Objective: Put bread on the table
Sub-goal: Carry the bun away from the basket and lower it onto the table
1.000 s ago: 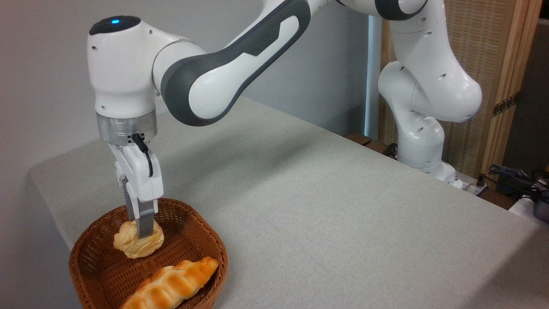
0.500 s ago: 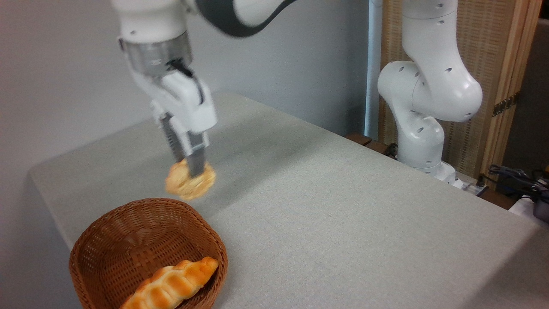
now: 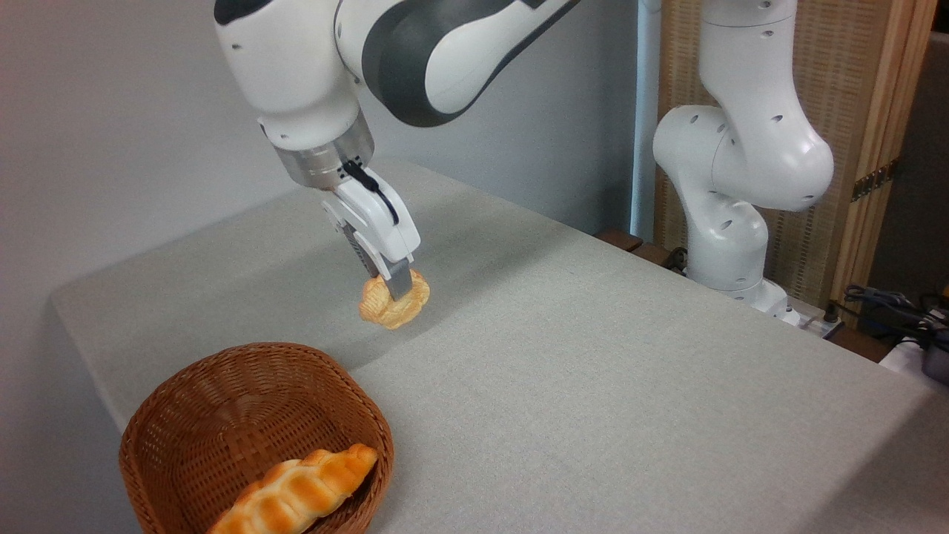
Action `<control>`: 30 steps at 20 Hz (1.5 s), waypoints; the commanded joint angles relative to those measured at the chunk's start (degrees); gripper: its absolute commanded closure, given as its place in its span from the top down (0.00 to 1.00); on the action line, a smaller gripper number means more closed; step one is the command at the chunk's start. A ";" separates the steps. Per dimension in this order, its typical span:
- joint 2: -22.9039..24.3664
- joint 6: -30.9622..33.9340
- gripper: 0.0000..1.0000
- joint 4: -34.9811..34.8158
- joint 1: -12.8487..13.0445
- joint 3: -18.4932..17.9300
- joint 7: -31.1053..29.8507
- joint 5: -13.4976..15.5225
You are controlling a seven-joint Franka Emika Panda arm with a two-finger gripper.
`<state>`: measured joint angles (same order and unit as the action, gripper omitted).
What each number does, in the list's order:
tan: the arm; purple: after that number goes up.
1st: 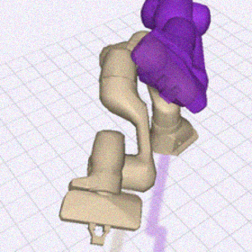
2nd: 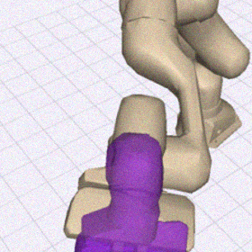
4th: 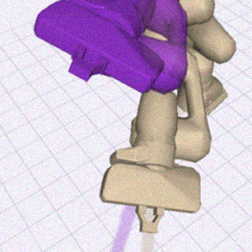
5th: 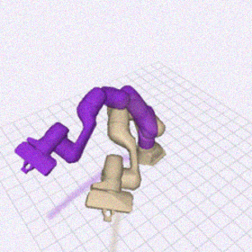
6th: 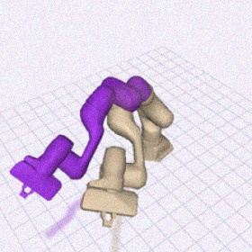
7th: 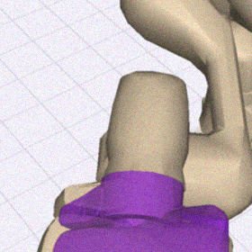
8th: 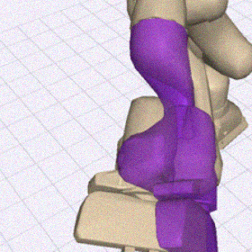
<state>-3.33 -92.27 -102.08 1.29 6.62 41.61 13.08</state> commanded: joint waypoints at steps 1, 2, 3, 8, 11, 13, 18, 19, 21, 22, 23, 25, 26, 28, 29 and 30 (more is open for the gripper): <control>-0.71 -1.07 0.76 -1.80 0.29 0.58 -0.21 0.81; -0.80 -0.99 0.90 -1.89 0.29 0.58 -0.12 0.20; -0.89 -0.98 0.97 -2.24 0.29 0.58 0.23 0.02; -0.89 -0.72 1.00 -3.03 0.29 0.58 1.10 -3.76; -0.80 -0.81 1.00 -3.04 0.29 0.58 2.07 -4.28; -0.89 -0.90 1.00 -3.04 0.29 0.58 1.90 -4.38; -0.71 -0.90 1.00 -2.95 0.47 0.67 4.26 -7.95; -0.54 -0.98 1.00 -2.95 0.56 1.11 6.01 -11.46; -0.36 -1.07 1.00 -2.86 0.56 1.90 7.52 -16.14; -0.36 -1.16 1.00 -2.86 0.56 1.90 7.79 -16.94; -0.36 -1.25 1.00 -2.95 0.64 1.99 8.05 -17.82; -0.10 -1.42 1.00 -2.69 0.65 2.25 8.14 -21.76; 0.16 -1.51 1.00 -2.34 0.65 2.17 8.14 -23.43; 1.13 -2.30 1.00 0.03 0.47 0.85 8.14 -24.07; 1.48 -2.39 1.00 1.26 0.47 -0.54 8.05 -23.80; 2.09 -2.39 1.00 2.92 0.47 -2.04 7.88 -22.76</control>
<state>-3.44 -94.21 -102.69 1.79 8.06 48.50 -10.17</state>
